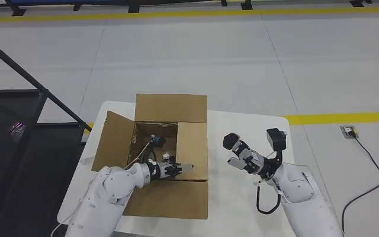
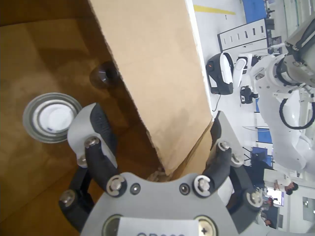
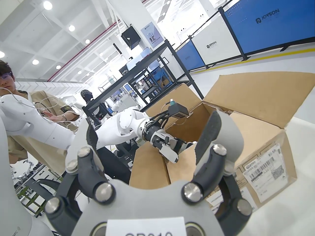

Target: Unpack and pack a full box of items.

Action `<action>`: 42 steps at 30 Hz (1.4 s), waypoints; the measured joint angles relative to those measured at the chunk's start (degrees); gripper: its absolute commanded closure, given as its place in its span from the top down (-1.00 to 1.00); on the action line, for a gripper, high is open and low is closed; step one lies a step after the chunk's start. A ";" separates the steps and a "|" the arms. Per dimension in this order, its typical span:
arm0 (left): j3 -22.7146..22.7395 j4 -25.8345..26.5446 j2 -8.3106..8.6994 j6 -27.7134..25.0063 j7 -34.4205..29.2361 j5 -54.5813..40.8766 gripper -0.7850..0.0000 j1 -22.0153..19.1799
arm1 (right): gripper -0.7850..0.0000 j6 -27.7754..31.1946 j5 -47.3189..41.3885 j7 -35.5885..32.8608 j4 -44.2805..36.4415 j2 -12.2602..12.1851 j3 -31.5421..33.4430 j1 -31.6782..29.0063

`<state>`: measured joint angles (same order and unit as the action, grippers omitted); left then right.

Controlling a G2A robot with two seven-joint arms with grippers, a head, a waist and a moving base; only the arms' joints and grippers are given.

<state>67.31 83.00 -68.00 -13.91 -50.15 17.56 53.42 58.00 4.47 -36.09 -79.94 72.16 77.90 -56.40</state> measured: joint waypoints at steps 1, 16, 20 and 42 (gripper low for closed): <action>-0.43 -0.94 -0.13 -0.70 -0.16 -1.36 1.00 -0.52 | 1.00 0.00 -0.26 -0.04 0.15 -0.14 0.01 0.01; 2.20 2.21 0.40 -4.83 0.23 -9.79 1.00 -0.37 | 1.00 0.00 0.18 3.46 -1.51 -1.42 0.92 -1.14; 2.38 6.01 0.45 -4.35 1.68 -10.79 1.00 0.13 | 1.00 0.00 0.97 5.80 -2.86 -1.82 2.52 -2.57; -15.09 -1.42 -4.33 1.25 9.86 -7.53 1.00 -13.24 | 1.00 0.00 -1.83 14.13 -2.89 -4.84 14.76 -14.22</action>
<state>52.22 81.58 -72.34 -12.66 -40.29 10.03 40.18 58.00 2.64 -21.96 -82.83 67.32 92.67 -70.62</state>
